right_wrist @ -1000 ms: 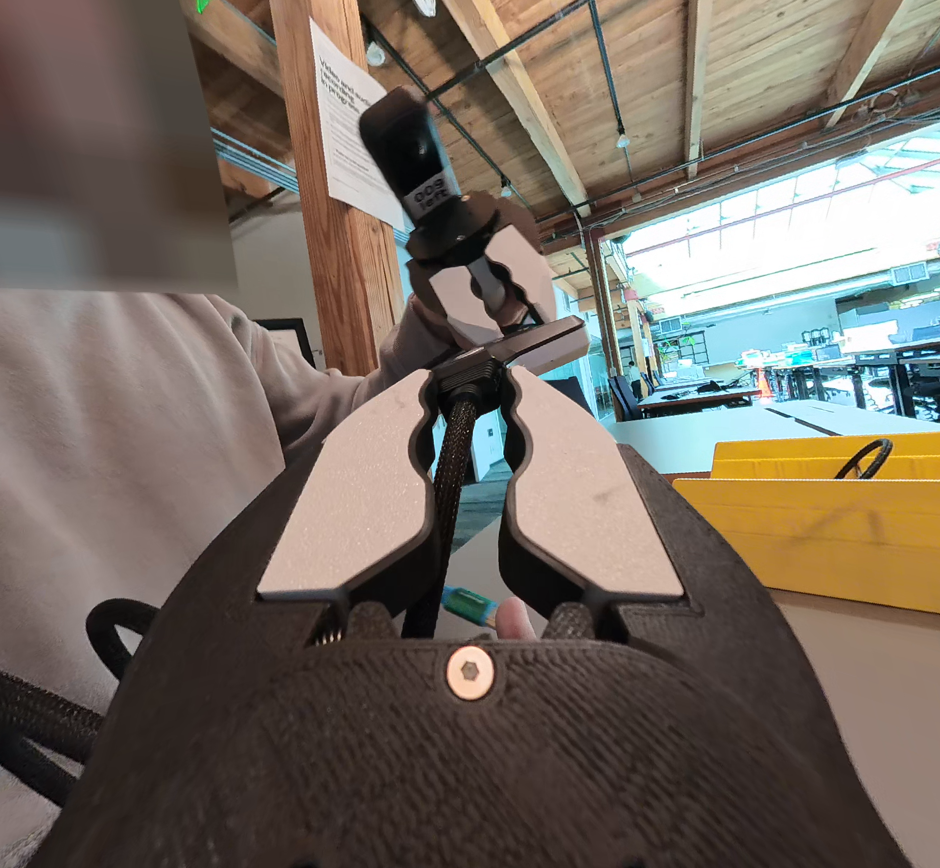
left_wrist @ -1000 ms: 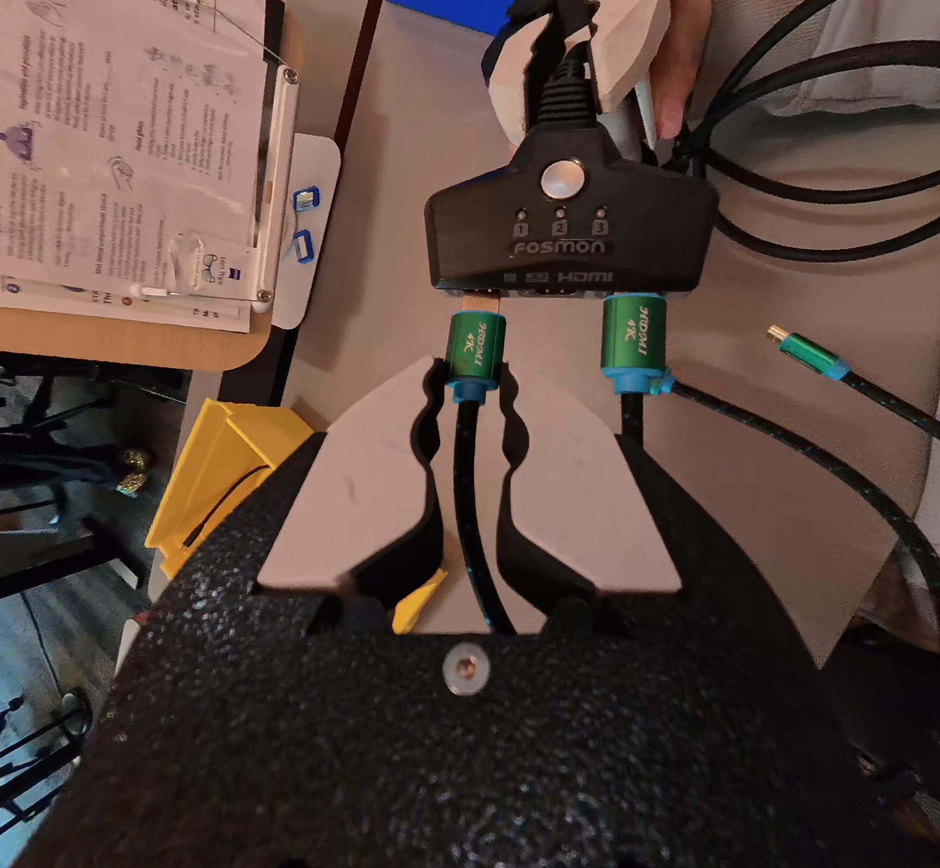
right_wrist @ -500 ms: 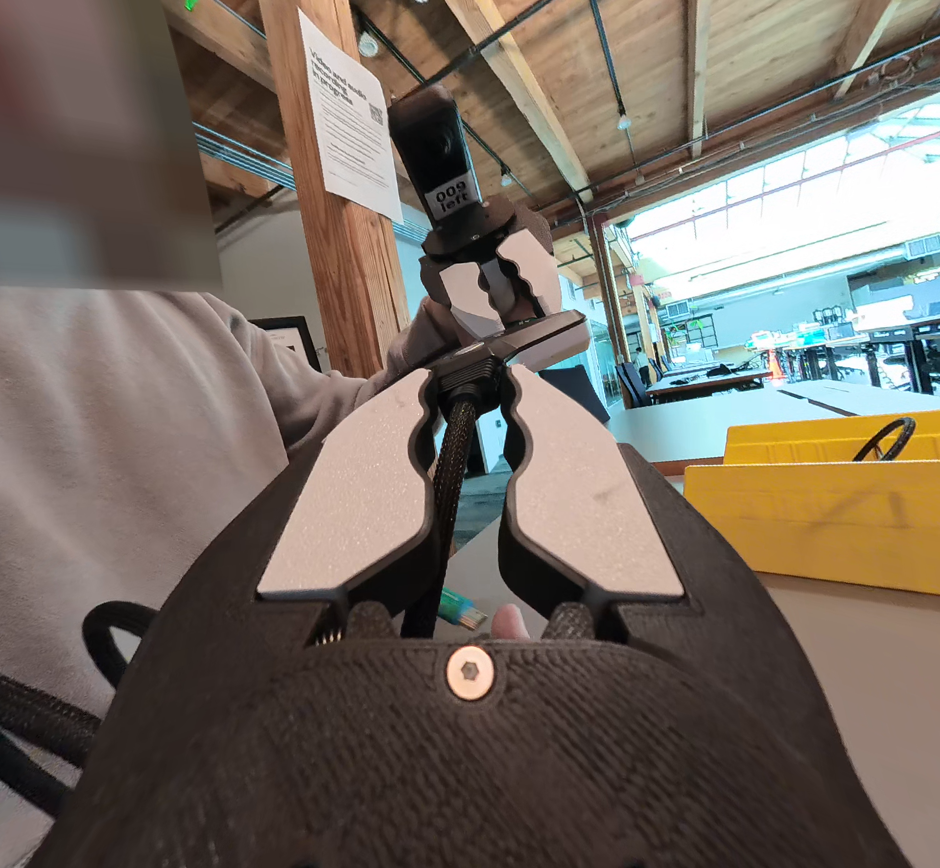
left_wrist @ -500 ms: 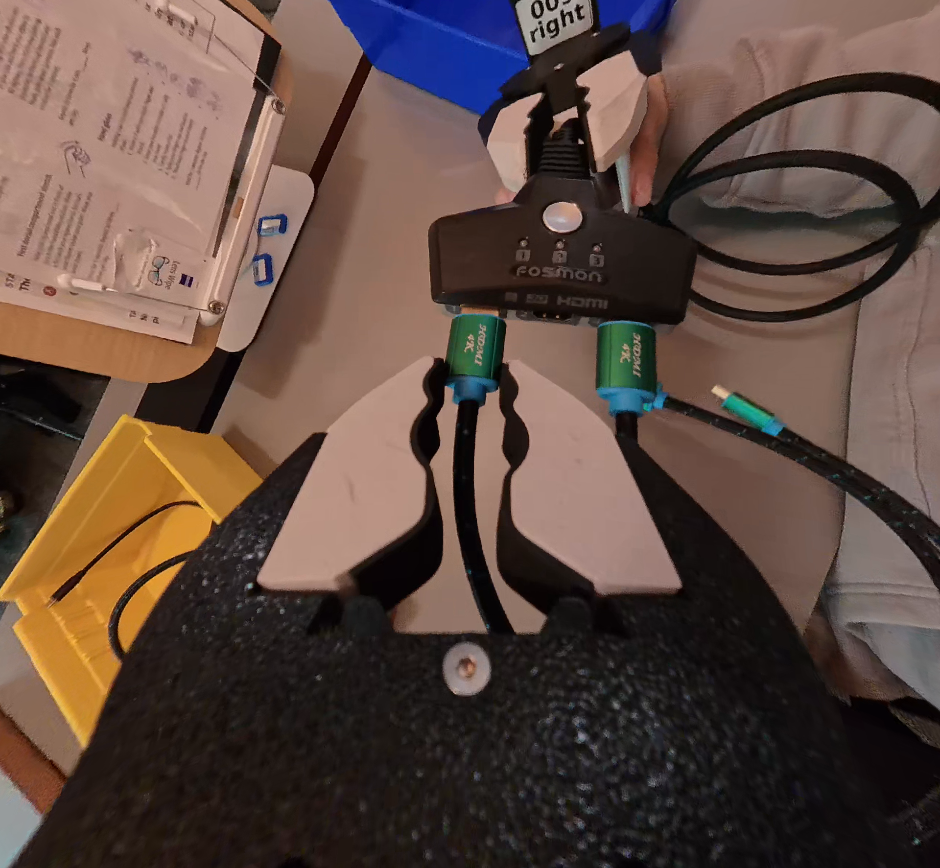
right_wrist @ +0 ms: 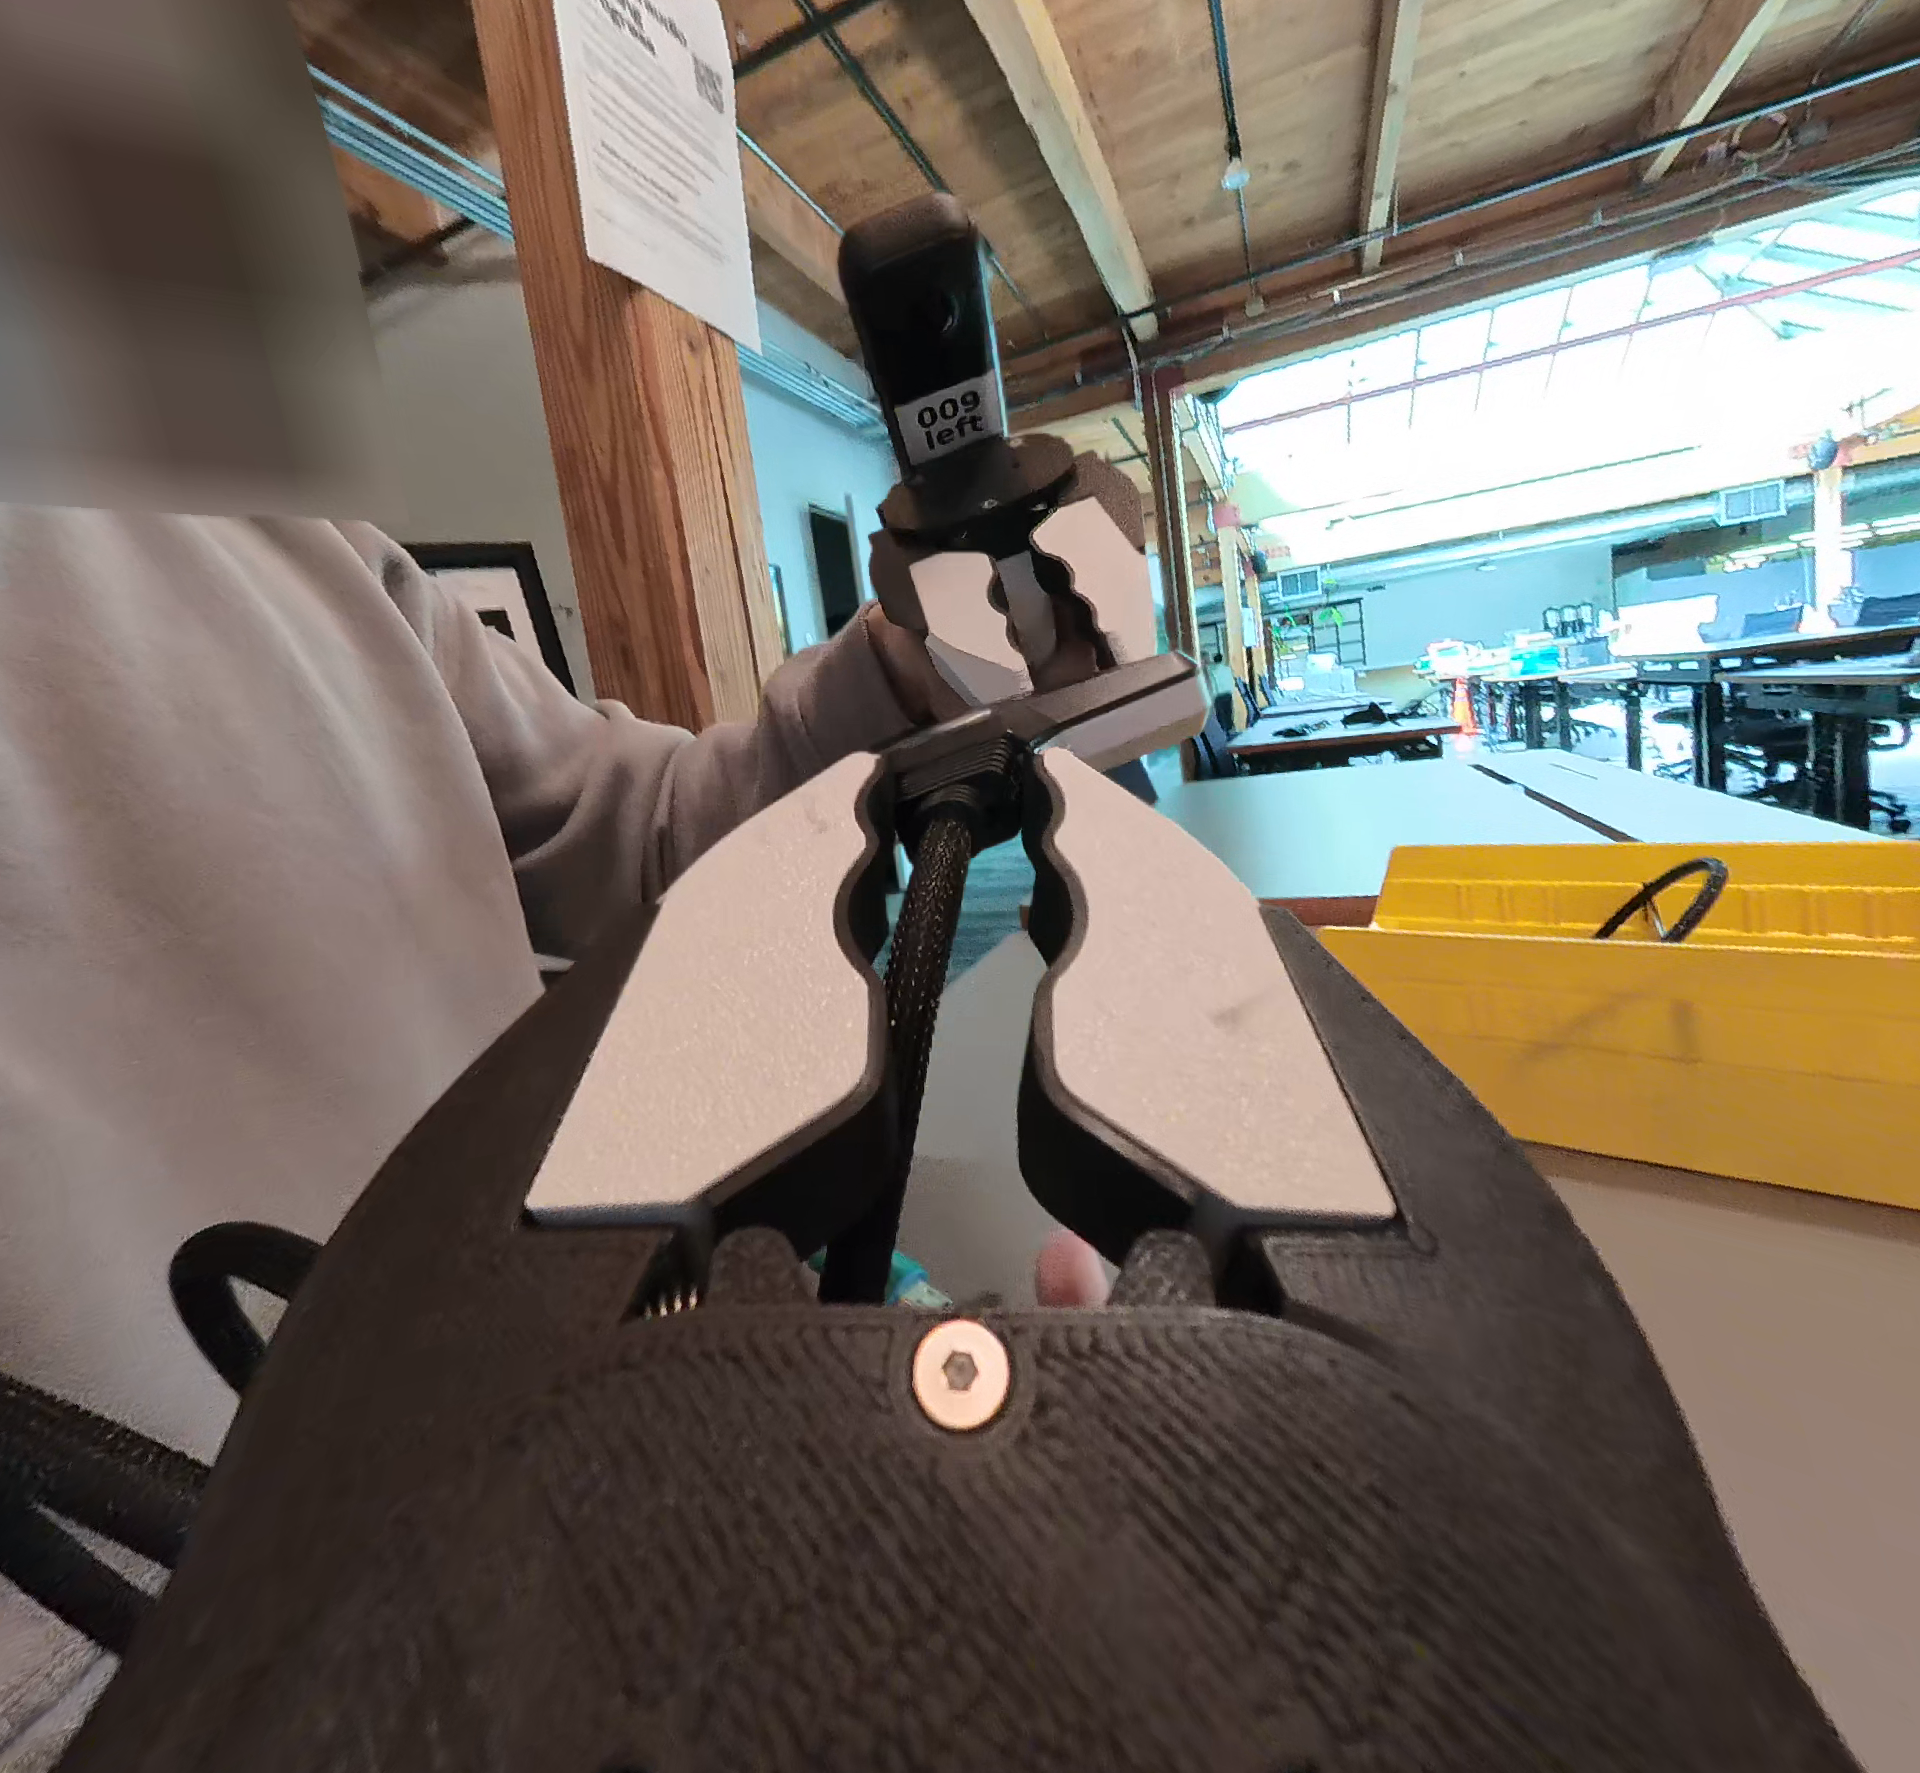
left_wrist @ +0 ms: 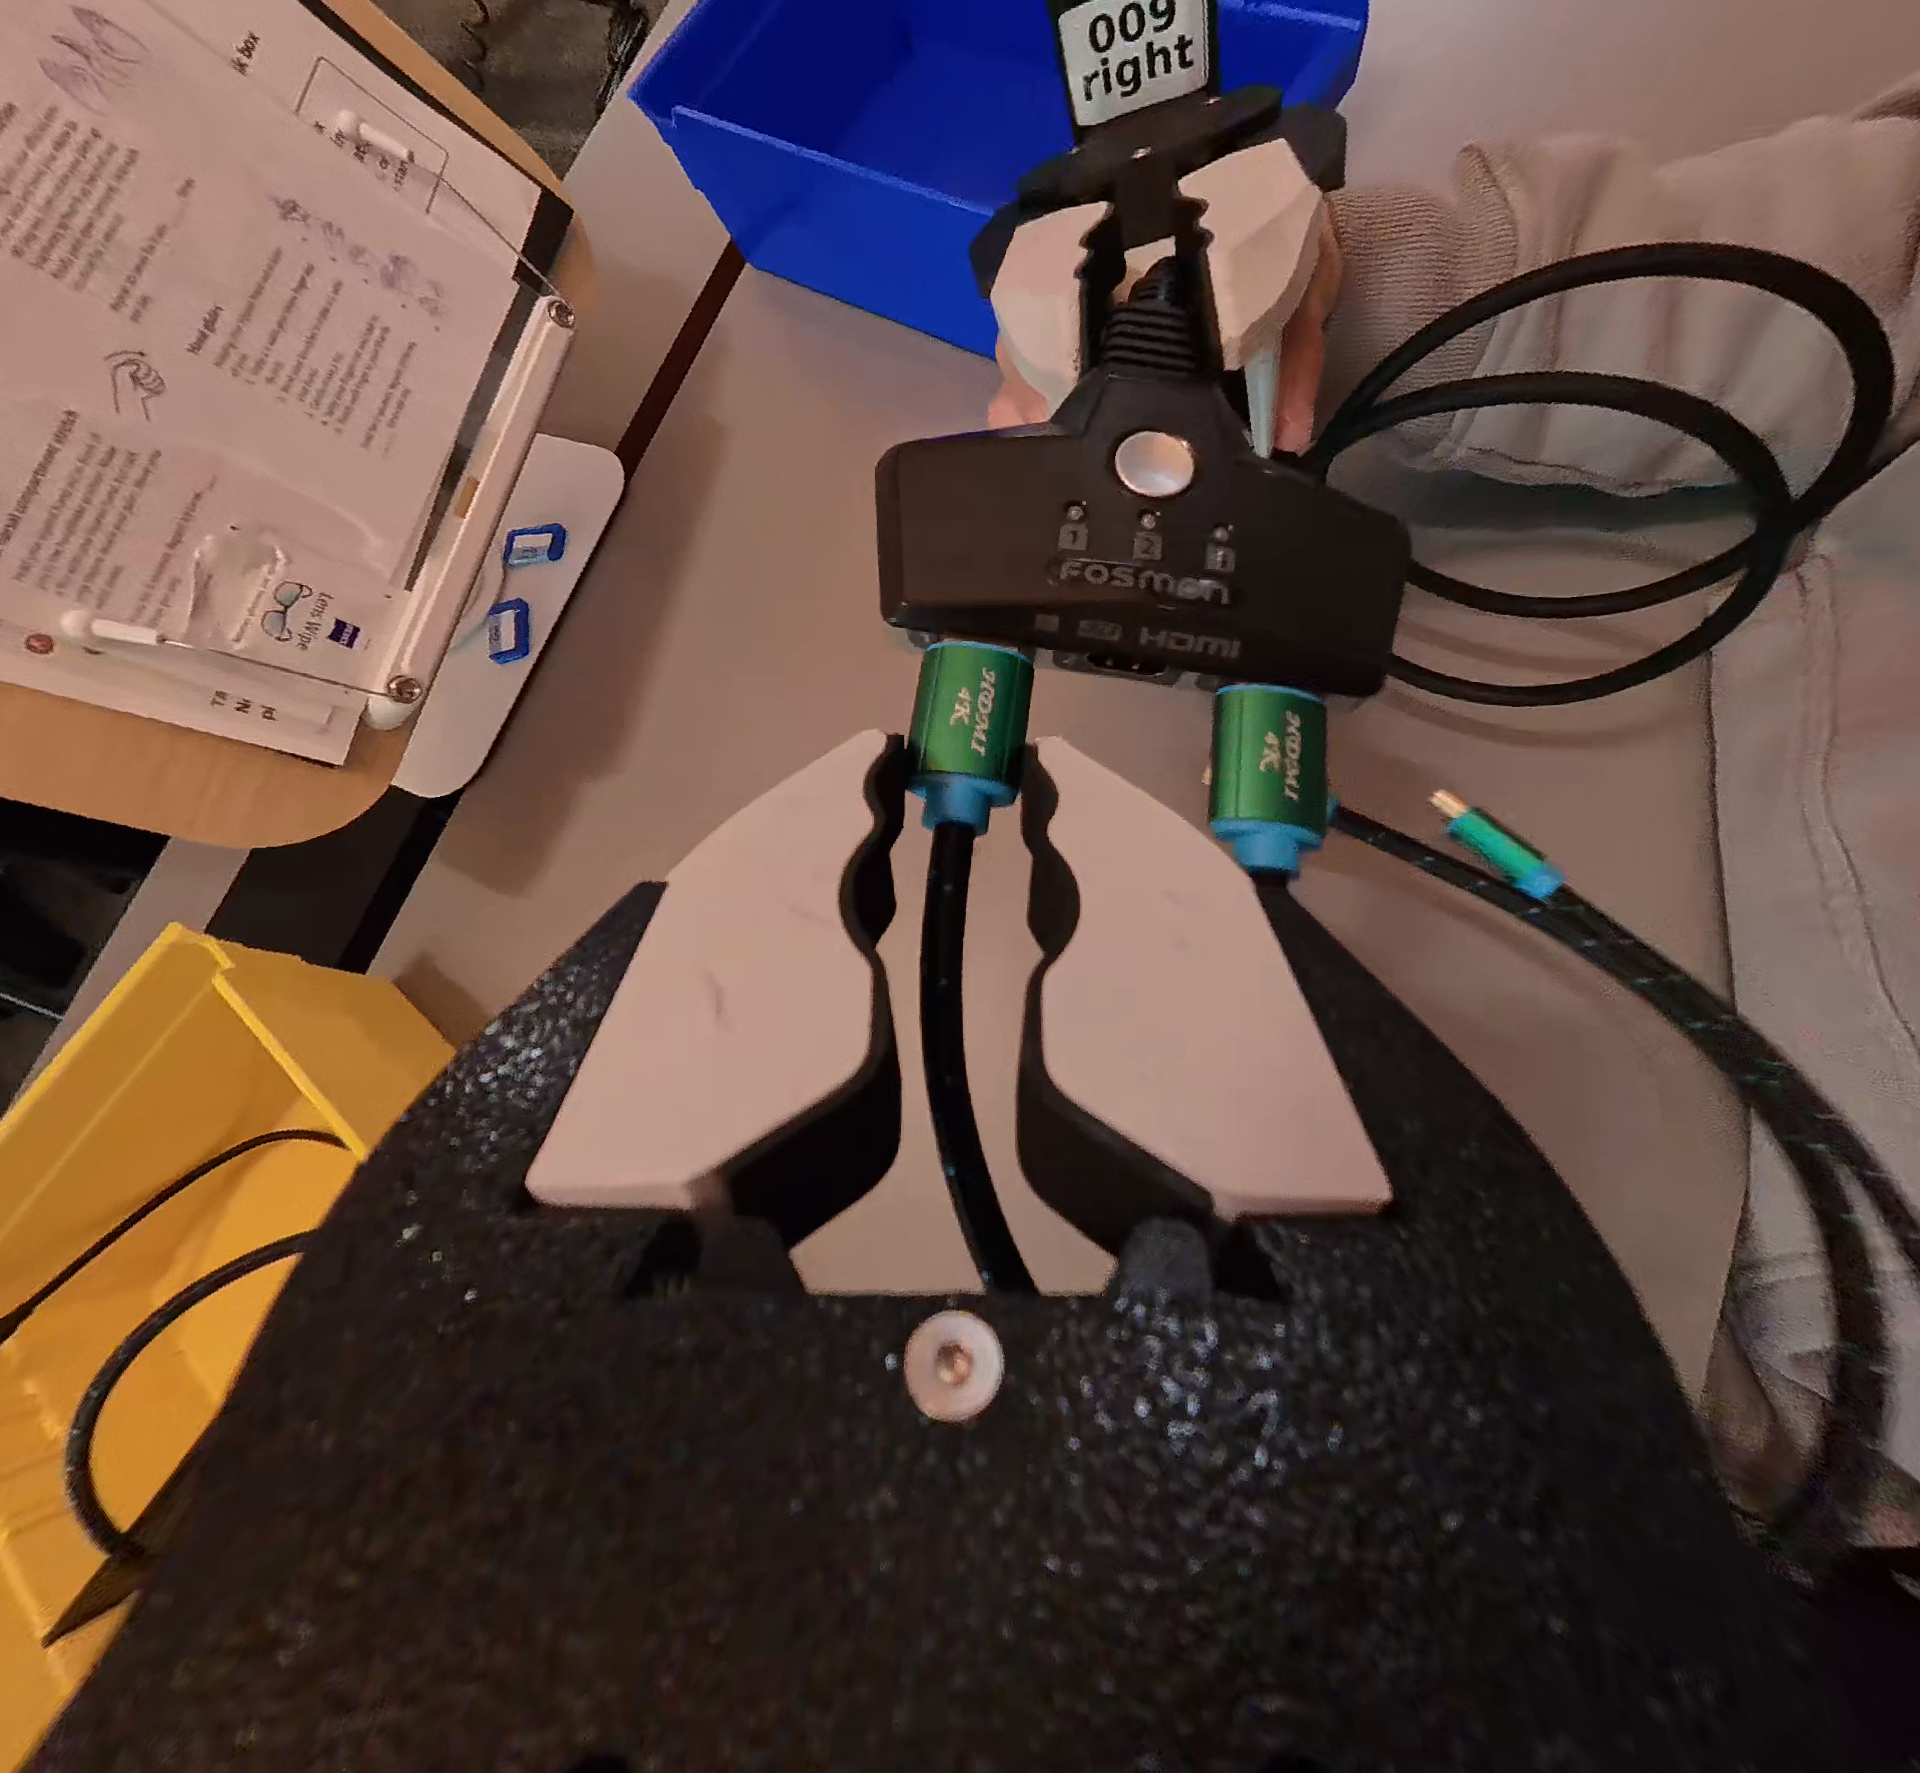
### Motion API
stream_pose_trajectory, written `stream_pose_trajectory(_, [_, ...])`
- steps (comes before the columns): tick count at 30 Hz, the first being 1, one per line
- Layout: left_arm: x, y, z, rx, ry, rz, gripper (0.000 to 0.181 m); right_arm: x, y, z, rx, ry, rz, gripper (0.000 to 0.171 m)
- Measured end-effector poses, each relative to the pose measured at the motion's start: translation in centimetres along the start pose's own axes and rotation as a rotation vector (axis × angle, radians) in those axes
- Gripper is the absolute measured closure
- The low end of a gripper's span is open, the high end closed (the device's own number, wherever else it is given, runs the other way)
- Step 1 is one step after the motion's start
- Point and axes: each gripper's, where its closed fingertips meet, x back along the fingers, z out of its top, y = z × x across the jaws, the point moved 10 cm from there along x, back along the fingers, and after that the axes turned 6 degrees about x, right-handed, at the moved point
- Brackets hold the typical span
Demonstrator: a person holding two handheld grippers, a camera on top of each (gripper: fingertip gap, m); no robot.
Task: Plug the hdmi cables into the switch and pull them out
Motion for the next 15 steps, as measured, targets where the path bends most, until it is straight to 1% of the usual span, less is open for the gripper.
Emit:
stream_pose_trajectory(2, [-0.1, -0.2, -0.4, 0.022, 0.020, -0.008, 0.160, -0.1, -0.2, 0.1, 0.023, -0.032, -0.004, 0.148])
stream_pose_trajectory(4, [-0.3, -0.3, -0.6, 0.055, 0.025, -0.012, 0.160, -0.4, -0.4, 0.5, 0.024, -0.028, 0.005, 0.149])
stream_pose_trajectory(5, [-0.5, -0.4, -0.6, 0.063, 0.006, -0.011, 0.161, -0.6, -0.7, 0.8, 0.020, -0.005, 0.024, 0.154])
stream_pose_trajectory(6, [-0.9, -0.3, -0.7, 0.058, -0.030, -0.004, 0.161, -0.9, -0.9, 1.2, 0.019, 0.014, 0.044, 0.171])
stream_pose_trajectory(7, [-1.2, -0.1, -0.7, 0.044, -0.054, 0.008, 0.162, -1.3, -1.1, 1.5, 0.056, -0.018, 0.031, 0.171])
stream_pose_trajectory(8, [-1.4, 0.1, -0.6, 0.030, -0.051, 0.006, 0.164, -1.7, -1.1, 1.1, 0.134, -0.156, -0.040, 0.171])
stream_pose_trajectory(9, [-1.6, 0.3, -0.5, 0.021, -0.053, -0.008, 0.165, -1.9, -1.0, 0.4, 0.194, -0.302, -0.076, 0.170])
stream_pose_trajectory(11, [-2.1, 0.3, -0.5, 0.008, -0.048, -0.014, 0.165, -1.7, -0.9, 0.0, 0.122, -0.295, -0.033, 0.171])
stream_pose_trajectory(12, [-2.2, 0.3, -0.4, 0.013, -0.031, -0.009, 0.166, -1.5, -0.9, 0.3, 0.159, -0.318, -0.056, 0.171])
stream_pose_trajectory(14, [-1.8, 0.4, -0.1, 0.027, -0.008, -0.005, 0.166, -1.0, -1.2, 1.1, 0.305, -0.378, -0.132, 0.170])
stream_pose_trajectory(15, [-1.4, 0.4, 0.2, 0.024, 0.010, 0.005, 0.167, -0.7, -1.4, 1.6, 0.377, -0.389, -0.164, 0.154])
